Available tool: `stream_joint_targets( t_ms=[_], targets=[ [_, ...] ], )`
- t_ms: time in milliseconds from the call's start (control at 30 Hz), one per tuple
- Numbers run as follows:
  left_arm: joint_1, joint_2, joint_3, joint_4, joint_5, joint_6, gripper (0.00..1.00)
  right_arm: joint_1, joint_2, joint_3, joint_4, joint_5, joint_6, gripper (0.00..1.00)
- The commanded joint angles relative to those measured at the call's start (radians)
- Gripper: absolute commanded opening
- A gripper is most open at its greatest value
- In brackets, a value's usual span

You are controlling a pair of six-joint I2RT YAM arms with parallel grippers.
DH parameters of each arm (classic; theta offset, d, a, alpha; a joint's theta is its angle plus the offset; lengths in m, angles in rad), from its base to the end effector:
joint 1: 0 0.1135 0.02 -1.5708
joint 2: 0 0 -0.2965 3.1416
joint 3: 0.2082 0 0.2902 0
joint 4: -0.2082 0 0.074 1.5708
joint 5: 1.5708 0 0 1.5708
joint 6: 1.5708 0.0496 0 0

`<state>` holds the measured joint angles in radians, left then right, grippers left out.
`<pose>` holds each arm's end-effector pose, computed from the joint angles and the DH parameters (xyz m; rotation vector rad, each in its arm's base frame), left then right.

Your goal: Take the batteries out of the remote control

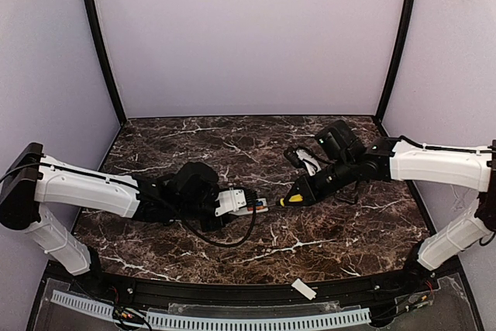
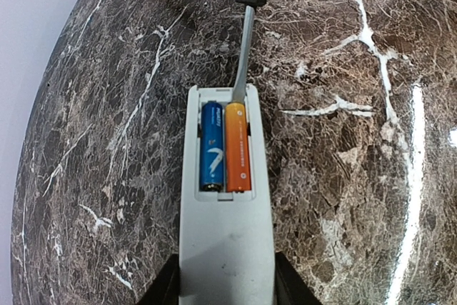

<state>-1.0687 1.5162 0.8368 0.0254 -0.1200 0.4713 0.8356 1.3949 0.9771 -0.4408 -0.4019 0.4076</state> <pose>0.1786 -0.3129 0.2028 1.5018 1.6435 -0.1954 0.2071 0.2579 0.2545 -0.7479 2.5096 0.9980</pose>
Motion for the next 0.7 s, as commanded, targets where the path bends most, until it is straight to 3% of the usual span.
stream_joint_targets(
  t_ms=[0, 667],
  targets=[
    [-0.004, -0.029, 0.018, 0.138, 0.037, 0.002, 0.0, 0.033, -0.021, 0.022, 0.256, -0.282, 0.004, 0.0],
    [-0.005, -0.006, 0.042, 0.117, 0.031, 0.001, 0.0, 0.033, -0.052, 0.026, 0.28, -0.295, 0.016, 0.0]
  ],
)
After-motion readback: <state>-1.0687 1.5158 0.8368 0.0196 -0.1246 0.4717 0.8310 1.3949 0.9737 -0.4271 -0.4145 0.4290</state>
